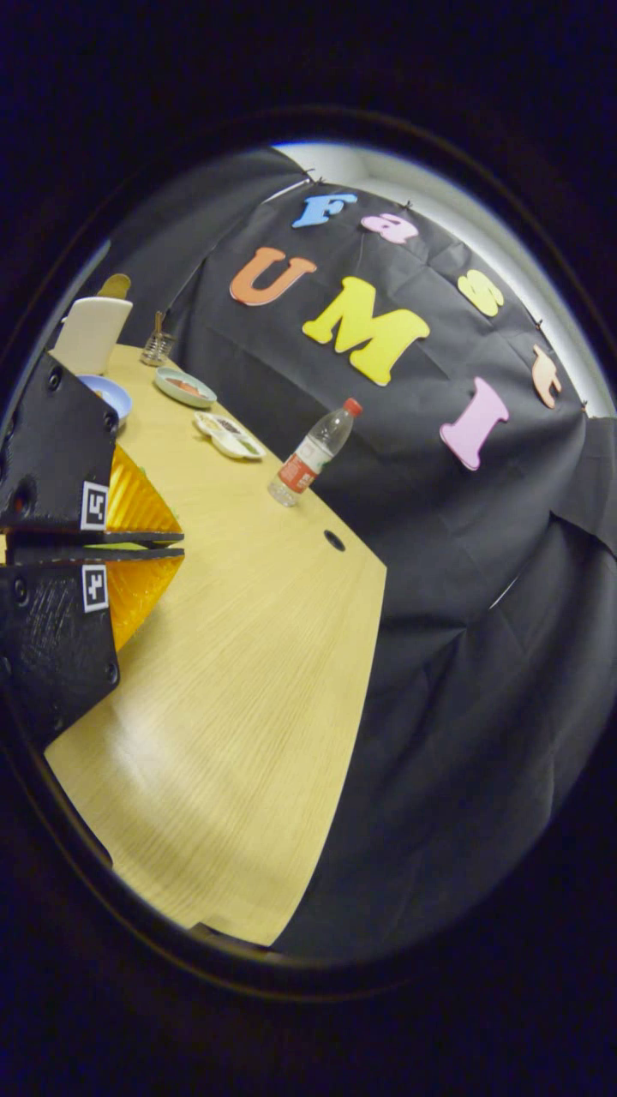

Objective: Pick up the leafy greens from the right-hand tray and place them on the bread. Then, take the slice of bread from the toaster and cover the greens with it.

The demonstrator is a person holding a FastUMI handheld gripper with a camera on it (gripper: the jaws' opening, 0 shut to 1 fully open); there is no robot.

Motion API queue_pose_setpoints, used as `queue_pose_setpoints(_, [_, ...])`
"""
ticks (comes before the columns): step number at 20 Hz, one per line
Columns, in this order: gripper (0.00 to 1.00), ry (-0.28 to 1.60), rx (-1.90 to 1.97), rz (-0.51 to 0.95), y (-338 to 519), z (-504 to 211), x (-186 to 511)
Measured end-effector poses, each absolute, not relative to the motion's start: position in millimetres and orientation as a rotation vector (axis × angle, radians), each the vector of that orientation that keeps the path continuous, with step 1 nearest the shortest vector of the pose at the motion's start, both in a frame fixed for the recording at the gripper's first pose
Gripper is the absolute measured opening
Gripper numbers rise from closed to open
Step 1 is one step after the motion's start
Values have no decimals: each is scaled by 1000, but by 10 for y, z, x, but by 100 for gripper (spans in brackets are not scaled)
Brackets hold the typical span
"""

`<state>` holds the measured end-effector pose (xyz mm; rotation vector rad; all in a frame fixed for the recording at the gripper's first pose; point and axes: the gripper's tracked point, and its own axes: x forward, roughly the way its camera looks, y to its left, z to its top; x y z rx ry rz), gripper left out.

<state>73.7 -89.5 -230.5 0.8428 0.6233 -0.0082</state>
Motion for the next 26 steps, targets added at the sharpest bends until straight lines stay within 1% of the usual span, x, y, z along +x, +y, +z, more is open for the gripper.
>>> queue_pose_setpoints(8, [0, 495, 843, 86, -470, -1445, 658])
queue_pose_setpoints(16, [0, 427, 821, 227, 595, -800, 593])
queue_pose_setpoints(20, [0, 429, 822, 288, 1253, -769, 581])
queue_pose_setpoints(26, [0, 475, 867, 349, 2189, -1002, 573])
